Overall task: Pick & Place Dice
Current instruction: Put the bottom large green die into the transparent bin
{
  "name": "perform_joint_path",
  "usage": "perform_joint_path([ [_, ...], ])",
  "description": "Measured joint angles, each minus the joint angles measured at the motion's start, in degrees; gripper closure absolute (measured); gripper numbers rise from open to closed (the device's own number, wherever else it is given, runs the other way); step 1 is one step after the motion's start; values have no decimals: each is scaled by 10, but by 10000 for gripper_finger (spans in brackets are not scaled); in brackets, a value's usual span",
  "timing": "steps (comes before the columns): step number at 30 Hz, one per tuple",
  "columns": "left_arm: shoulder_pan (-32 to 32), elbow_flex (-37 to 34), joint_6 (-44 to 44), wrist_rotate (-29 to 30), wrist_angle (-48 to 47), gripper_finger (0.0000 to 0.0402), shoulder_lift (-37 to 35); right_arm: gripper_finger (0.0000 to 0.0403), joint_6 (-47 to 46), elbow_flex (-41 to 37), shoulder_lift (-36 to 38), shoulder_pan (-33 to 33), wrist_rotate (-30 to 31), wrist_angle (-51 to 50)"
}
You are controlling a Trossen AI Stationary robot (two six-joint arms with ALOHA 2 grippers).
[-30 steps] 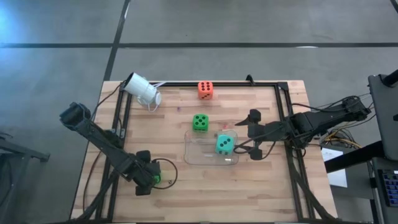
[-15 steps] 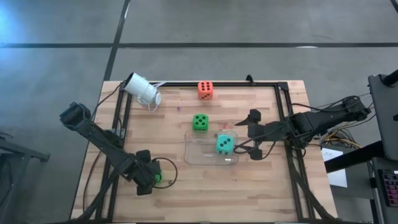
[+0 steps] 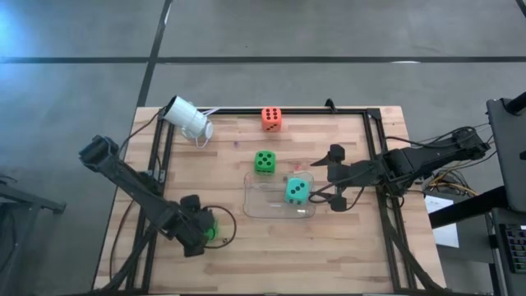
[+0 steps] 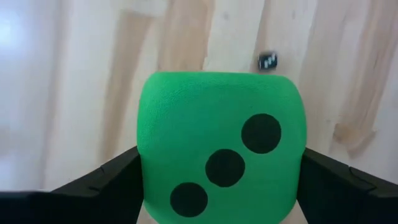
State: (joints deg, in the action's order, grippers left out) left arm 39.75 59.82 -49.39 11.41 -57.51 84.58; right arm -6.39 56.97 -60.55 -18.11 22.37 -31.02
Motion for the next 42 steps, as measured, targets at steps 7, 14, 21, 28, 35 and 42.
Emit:
perform_joint_path([
  [7,-21,101,39,79,-72,68,-1,3,0,0,0,0,0,0],
  [14,-84,161,140,116,-56,67,-1,3,0,0,0,0,0,0],
  [21,-184,168,301,91,28,67,-1,3,0,0,0,0,0,0],
  [28,-263,168,427,28,123,67,16,3,0,0,0,0,0,0],
  [35,-290,175,484,-9,163,66,75,3,0,0,0,0,0,0],
  [42,-314,251,515,-10,131,66,144,3,0,0,0,0,0,0],
])
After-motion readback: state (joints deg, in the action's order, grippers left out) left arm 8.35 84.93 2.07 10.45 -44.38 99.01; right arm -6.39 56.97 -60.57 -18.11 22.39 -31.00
